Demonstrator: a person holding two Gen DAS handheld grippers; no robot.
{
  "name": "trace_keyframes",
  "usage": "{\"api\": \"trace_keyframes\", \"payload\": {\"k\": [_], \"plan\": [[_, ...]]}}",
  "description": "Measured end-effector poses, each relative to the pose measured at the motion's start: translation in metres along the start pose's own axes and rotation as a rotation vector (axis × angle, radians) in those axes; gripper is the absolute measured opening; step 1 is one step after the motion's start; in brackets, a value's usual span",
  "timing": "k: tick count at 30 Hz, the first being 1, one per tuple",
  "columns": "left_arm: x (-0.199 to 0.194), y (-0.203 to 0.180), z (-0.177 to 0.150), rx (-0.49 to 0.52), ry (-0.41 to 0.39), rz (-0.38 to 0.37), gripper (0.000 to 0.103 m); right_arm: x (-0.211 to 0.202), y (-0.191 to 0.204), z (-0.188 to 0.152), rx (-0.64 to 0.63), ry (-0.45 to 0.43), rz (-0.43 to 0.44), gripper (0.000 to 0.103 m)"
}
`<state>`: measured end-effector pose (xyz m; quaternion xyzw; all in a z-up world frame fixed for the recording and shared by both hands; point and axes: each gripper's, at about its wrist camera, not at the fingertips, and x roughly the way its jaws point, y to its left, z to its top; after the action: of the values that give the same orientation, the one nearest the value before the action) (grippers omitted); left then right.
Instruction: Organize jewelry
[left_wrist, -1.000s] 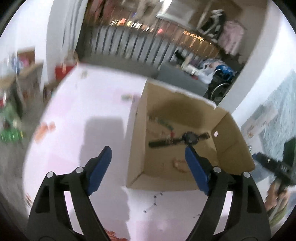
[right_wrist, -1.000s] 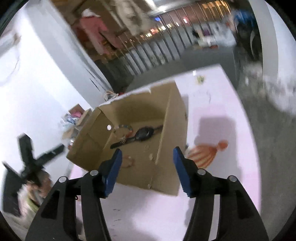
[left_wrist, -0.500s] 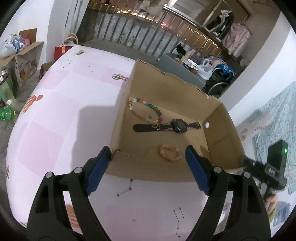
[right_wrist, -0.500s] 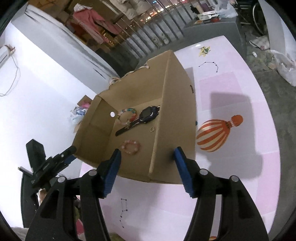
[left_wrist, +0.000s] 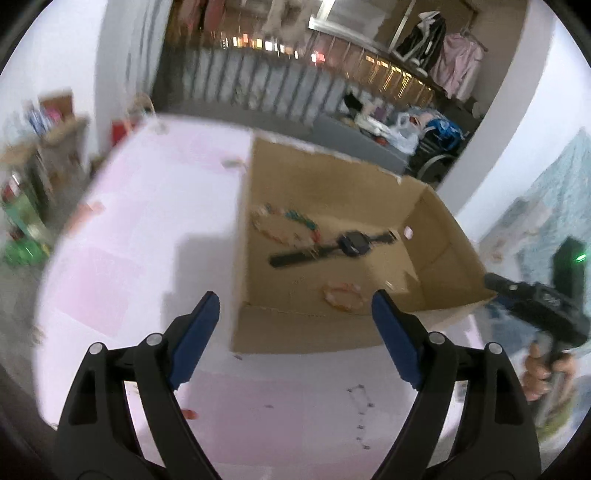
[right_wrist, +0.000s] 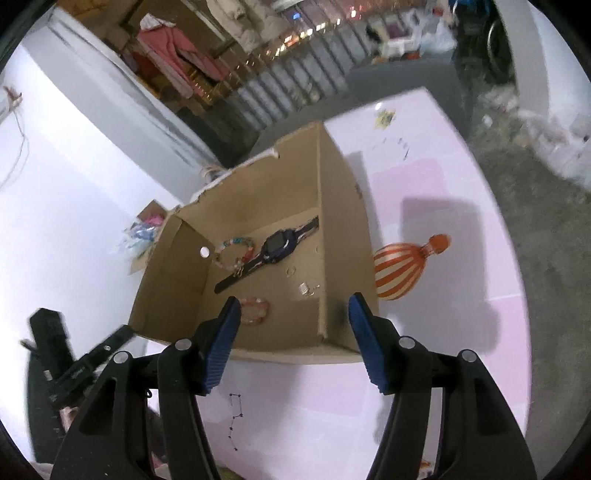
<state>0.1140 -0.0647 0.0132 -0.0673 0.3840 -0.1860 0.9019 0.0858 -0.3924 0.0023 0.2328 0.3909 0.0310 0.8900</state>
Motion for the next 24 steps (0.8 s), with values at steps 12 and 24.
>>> {"api": "trace_keyframes", "payload": {"k": [12,24], "plan": [[-0.057,-0.029,-0.002,0.099,-0.116,0.160,0.093,-0.056,0.087,-0.030,-0.252,-0.148,-0.240,0.096],[-0.080,-0.045,-0.008,0.098,-0.199,0.217,0.095,-0.075,0.119,-0.049,-0.283,-0.312,-0.414,0.097]]}}
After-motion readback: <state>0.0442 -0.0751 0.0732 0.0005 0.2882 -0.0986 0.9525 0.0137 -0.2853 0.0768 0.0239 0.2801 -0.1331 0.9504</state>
